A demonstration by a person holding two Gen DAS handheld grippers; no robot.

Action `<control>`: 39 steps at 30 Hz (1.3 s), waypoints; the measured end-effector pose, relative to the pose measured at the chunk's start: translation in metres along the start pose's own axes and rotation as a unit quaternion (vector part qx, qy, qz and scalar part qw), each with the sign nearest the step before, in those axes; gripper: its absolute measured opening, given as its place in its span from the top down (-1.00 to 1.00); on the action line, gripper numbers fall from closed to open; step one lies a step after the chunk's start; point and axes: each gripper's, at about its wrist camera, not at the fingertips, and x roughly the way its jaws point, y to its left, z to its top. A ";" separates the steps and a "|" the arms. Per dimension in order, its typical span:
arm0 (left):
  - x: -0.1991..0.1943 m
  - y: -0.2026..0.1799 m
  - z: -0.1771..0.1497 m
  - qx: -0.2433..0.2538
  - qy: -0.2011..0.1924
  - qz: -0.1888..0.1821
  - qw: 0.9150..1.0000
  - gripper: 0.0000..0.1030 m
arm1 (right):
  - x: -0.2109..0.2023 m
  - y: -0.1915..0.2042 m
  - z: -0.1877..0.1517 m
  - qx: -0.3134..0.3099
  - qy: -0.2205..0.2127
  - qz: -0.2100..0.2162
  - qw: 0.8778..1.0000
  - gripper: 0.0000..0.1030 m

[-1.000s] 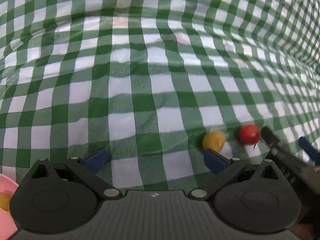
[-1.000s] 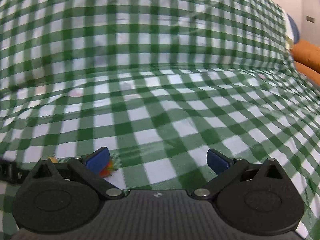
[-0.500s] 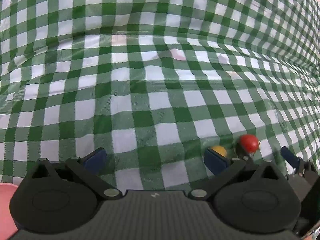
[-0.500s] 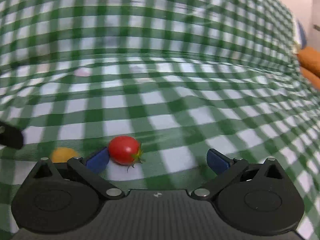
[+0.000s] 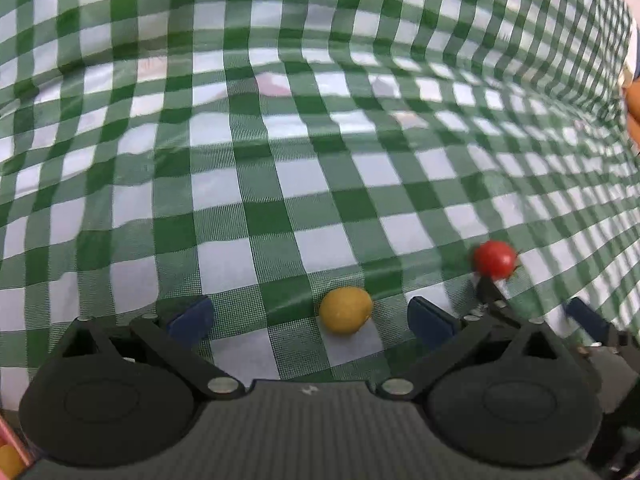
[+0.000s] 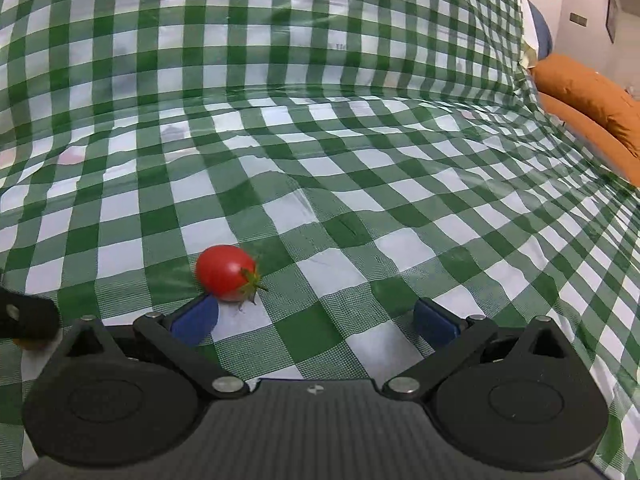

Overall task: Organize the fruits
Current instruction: 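Grasp the last red cherry tomato with the right tool while the left tool grasps the yellow fruit, then carry the cherry tomato and yellow fruit over the pink plate with both tools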

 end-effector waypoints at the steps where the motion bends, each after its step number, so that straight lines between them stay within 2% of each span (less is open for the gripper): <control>1: 0.004 0.000 -0.001 0.004 0.003 0.005 1.000 -1.00 | 0.000 0.000 -0.001 0.002 -0.001 0.000 1.000 -0.99; 11: 0.005 0.001 -0.003 0.015 -0.001 0.012 1.000 -1.00 | 0.010 0.006 0.005 -0.001 -0.011 0.008 1.000 -0.99; 15: 0.010 -0.005 -0.002 0.030 0.002 0.027 0.999 -1.00 | 0.016 0.005 0.010 0.002 -0.009 0.022 1.000 -0.99; 18: 0.009 -0.004 0.000 0.024 0.003 0.037 0.999 -0.97 | 0.016 0.008 0.012 -0.010 -0.015 0.016 1.000 -0.97; 19: 0.007 -0.002 0.002 0.014 0.001 0.041 0.999 -0.83 | 0.014 0.010 0.012 -0.018 -0.018 0.015 1.000 -0.86; 20: 0.004 0.000 0.003 0.004 -0.003 0.047 0.999 -0.54 | 0.012 0.011 0.012 -0.027 -0.021 0.024 0.999 -0.76; 21: 0.000 0.000 0.005 -0.002 -0.009 0.052 0.999 -0.36 | 0.011 0.012 0.012 -0.036 -0.024 0.036 0.998 -0.53; 22: -0.003 0.001 0.005 -0.006 -0.011 0.050 0.999 -0.04 | 0.009 0.014 0.012 -0.042 -0.026 0.048 0.998 -0.37; 23: -0.005 0.001 0.006 -0.012 -0.010 0.042 0.999 0.32 | 0.007 0.015 0.013 -0.045 -0.024 0.062 0.997 -0.12; 24: -0.008 0.002 0.005 -0.019 -0.008 0.026 0.999 0.45 | 0.006 0.016 0.013 -0.047 -0.023 0.076 0.996 0.22; 25: -0.009 0.002 0.005 -0.022 -0.007 0.018 1.000 0.45 | 0.005 0.018 0.014 -0.048 -0.021 0.090 0.995 0.39; 28: -0.014 -0.002 0.001 -0.016 -0.014 0.006 1.000 0.45 | 0.003 0.019 0.016 -0.046 -0.016 0.099 0.994 0.40; 33: -0.028 -0.010 -0.003 0.002 -0.025 0.003 1.000 0.45 | -0.002 0.010 0.021 -0.002 -0.019 0.097 0.995 0.39; 39: -0.067 -0.001 -0.027 -0.005 -0.041 -0.019 0.999 0.45 | -0.014 0.004 0.025 0.007 -0.022 0.104 0.994 0.39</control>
